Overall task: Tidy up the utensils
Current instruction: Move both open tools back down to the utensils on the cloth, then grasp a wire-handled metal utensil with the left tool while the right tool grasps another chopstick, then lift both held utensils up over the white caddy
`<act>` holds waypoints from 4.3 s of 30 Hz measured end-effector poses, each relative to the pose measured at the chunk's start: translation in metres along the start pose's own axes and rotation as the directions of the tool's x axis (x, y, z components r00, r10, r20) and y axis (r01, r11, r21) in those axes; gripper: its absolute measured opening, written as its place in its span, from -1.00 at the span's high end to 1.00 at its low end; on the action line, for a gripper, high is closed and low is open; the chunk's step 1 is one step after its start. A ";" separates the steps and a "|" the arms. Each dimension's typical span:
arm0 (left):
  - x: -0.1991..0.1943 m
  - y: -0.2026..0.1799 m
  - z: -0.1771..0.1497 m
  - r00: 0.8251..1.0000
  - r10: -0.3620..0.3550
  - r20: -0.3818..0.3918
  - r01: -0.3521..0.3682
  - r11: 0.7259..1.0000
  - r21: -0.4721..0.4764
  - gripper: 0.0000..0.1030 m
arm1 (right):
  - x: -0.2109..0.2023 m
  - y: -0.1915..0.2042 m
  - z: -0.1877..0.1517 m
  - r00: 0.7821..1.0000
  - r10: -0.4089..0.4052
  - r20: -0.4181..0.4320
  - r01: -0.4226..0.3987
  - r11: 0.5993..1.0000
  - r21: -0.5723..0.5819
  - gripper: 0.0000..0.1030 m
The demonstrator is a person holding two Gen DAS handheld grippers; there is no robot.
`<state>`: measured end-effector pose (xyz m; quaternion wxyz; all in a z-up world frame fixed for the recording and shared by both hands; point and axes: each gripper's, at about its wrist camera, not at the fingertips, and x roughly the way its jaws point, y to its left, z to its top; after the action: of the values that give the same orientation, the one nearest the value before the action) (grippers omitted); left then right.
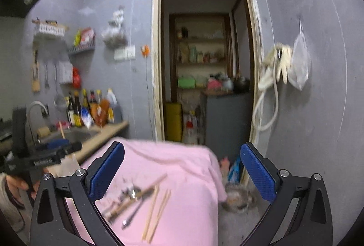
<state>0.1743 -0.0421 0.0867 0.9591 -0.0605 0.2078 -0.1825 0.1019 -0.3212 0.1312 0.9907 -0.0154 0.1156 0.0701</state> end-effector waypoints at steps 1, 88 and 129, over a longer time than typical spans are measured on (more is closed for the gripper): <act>0.009 0.000 -0.006 0.999 0.009 -0.032 -0.009 1.000 0.010 -0.52 | 0.006 -0.001 -0.011 1.000 -0.001 -0.020 0.001 1.000 0.004 -1.00; -0.032 0.035 -0.002 0.938 0.253 0.238 -0.264 0.964 0.016 0.82 | 0.063 0.145 -0.036 0.929 0.087 0.359 -0.002 0.973 -0.230 0.95; -0.045 0.251 0.032 0.857 0.464 0.223 -0.336 0.832 -0.441 0.82 | 0.170 0.265 0.001 0.779 0.528 0.338 -0.541 0.839 -0.062 0.95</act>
<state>0.2312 0.2081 0.0842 0.9652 -0.2319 0.0891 0.0819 0.2283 -0.0361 0.0889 0.9348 0.0494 -0.0570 0.3472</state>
